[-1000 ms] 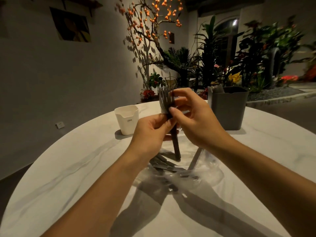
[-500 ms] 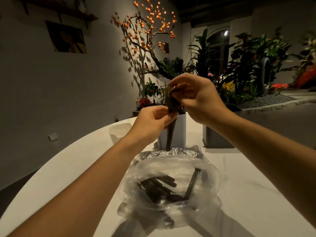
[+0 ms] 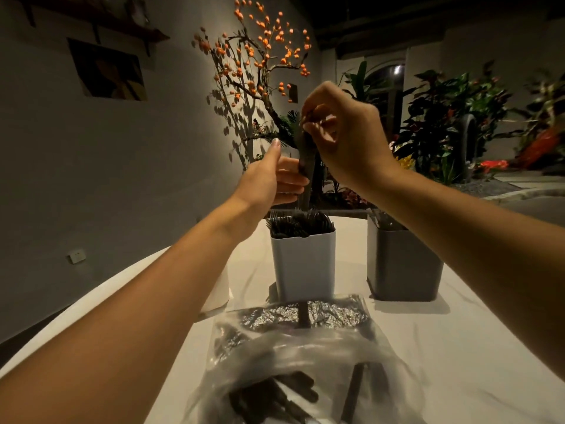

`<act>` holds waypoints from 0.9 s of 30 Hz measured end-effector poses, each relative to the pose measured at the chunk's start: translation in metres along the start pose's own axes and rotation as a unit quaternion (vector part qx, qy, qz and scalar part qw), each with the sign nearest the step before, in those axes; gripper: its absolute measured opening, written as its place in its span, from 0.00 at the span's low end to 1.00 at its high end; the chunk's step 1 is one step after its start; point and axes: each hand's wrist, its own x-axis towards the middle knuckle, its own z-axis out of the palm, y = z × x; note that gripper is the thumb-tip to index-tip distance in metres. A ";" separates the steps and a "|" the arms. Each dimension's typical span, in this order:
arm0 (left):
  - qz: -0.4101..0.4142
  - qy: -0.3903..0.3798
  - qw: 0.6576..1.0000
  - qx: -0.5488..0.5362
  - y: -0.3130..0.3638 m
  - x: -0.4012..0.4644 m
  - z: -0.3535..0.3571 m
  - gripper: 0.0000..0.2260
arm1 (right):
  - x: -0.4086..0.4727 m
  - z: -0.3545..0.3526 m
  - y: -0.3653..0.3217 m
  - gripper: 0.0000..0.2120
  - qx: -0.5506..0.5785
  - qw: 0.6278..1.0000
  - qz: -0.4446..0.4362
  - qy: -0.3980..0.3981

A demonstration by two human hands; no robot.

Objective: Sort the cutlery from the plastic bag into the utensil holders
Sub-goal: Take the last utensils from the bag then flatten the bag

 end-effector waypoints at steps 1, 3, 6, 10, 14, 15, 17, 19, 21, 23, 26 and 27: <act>-0.011 0.001 1.000 0.009 -0.006 0.007 0.000 0.29 | -0.001 0.006 0.007 0.11 -0.005 1.000 0.000 -0.010; -0.037 0.004 0.999 0.023 -0.021 0.018 0.000 0.29 | -0.009 0.022 0.020 0.11 -0.014 0.999 0.010 -0.035; -0.040 0.033 0.998 0.040 -0.043 0.030 -0.002 0.26 | -0.030 0.046 0.042 0.09 -0.003 0.995 0.056 -0.086; 0.017 0.092 0.991 0.093 -0.068 0.041 -0.004 0.21 | -0.062 0.071 0.070 0.07 -0.083 0.973 0.062 -0.205; 0.032 0.087 0.991 0.099 -0.080 0.038 -0.004 0.18 | -0.075 0.071 0.069 0.15 -0.160 0.923 0.019 -0.350; 0.030 0.084 0.991 0.102 -0.080 0.036 -0.004 0.18 | -0.073 0.067 0.066 0.17 -0.180 0.918 0.006 -0.352; 0.024 0.081 0.991 0.104 -0.075 0.028 -0.006 0.18 | -0.069 0.059 0.059 0.17 -0.188 0.926 0.013 -0.328; 0.019 0.087 0.992 0.092 -0.067 0.018 -0.009 0.17 | -0.066 0.045 0.051 0.14 -0.152 0.939 0.067 -0.300; 0.018 0.093 0.992 0.088 -0.057 0.002 -0.012 0.17 | -0.066 0.030 0.040 0.08 -0.123 0.944 0.095 -0.292; 0.018 0.085 0.992 0.093 -0.049 -0.018 -0.013 0.16 | -0.070 0.014 0.025 0.05 -0.094 0.946 0.100 -0.294; 0.012 0.060 0.993 0.101 -0.040 -0.056 -0.010 0.13 | -0.080 -0.008 -0.007 0.04 -0.041 0.944 0.092 -0.315; 0.009 0.052 0.993 0.103 -0.038 -0.070 -0.008 0.12 | -0.083 -0.016 -0.020 0.04 -0.027 0.939 0.092 -0.330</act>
